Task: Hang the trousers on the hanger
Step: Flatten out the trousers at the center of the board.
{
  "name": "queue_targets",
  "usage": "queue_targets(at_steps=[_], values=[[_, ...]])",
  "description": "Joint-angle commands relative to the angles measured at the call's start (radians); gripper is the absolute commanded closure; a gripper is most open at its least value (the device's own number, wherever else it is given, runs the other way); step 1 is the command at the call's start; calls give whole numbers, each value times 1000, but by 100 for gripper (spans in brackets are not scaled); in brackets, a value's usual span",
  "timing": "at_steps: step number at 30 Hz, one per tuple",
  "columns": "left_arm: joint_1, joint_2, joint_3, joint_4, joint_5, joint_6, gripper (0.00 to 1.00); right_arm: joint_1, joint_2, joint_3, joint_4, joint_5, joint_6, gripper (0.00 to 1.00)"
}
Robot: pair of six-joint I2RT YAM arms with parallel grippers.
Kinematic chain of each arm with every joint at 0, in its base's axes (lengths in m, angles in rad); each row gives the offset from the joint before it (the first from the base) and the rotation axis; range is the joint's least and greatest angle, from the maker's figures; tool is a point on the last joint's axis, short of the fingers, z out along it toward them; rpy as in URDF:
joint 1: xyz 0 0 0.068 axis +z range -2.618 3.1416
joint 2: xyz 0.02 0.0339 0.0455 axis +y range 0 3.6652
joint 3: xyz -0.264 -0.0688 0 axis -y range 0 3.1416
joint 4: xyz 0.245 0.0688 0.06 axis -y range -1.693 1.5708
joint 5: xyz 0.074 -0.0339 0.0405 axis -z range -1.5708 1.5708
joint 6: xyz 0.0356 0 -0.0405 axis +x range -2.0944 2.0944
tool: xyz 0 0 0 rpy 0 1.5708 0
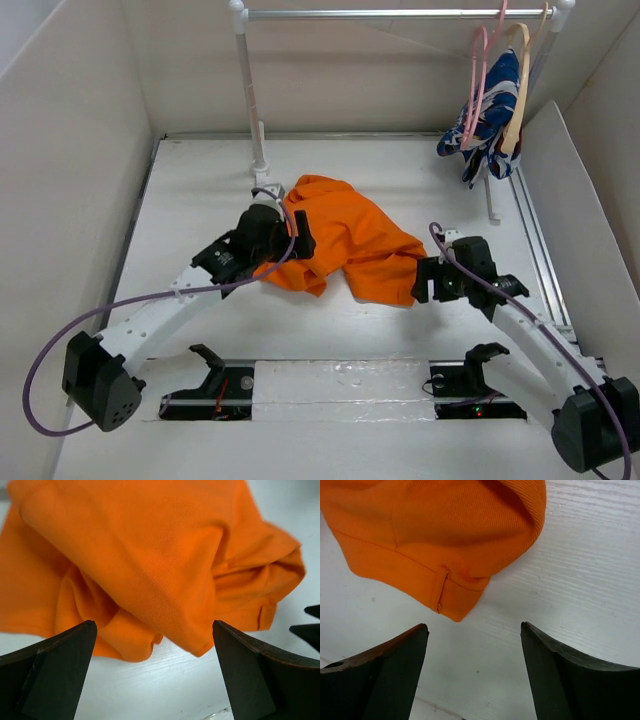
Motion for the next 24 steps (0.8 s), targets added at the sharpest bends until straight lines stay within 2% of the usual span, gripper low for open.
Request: queue_targets(at_steps=[1,5,7,8,10,11,13,14,16,18,19,21,23,24], values=[[-52,23,-65,93,-34,-98,1,-40,46,-26,215,-123,0,20],[-181,177,-9,105,-126,-129,4,-59,145,-11,260,-128,-23,19],[-181,218,2,115,-145,-150,9,-68,167,-21,301,-114,-23,20],[-181,239,-1,119,-166,-159,14,-68,181,-28,323,-114,-23,21],[-181,251,-11,147,-176,-170,17,-77,234,-38,367,-115,-23,21],[-170,259,-13,142,-179,-178,23,-77,253,-43,376,-114,-22,23],[-158,256,-19,153,-186,-178,28,-77,284,-54,419,-109,-15,27],[-140,251,-24,154,-185,-179,40,-77,285,-55,435,-106,-11,31],[-127,248,-24,154,-209,-181,52,-77,288,-63,478,-105,-3,41],[-103,241,-15,156,-219,-170,83,-77,288,-51,487,-95,-2,64],[-103,235,-7,147,-243,-172,99,-77,281,-40,478,-80,-2,85],[-57,212,37,112,-246,-155,100,-77,224,33,408,-41,-6,100],[-21,181,71,99,-249,-150,100,-65,171,63,375,10,-15,100],[-2,163,90,86,-251,-143,100,-45,143,133,310,38,-23,100]])
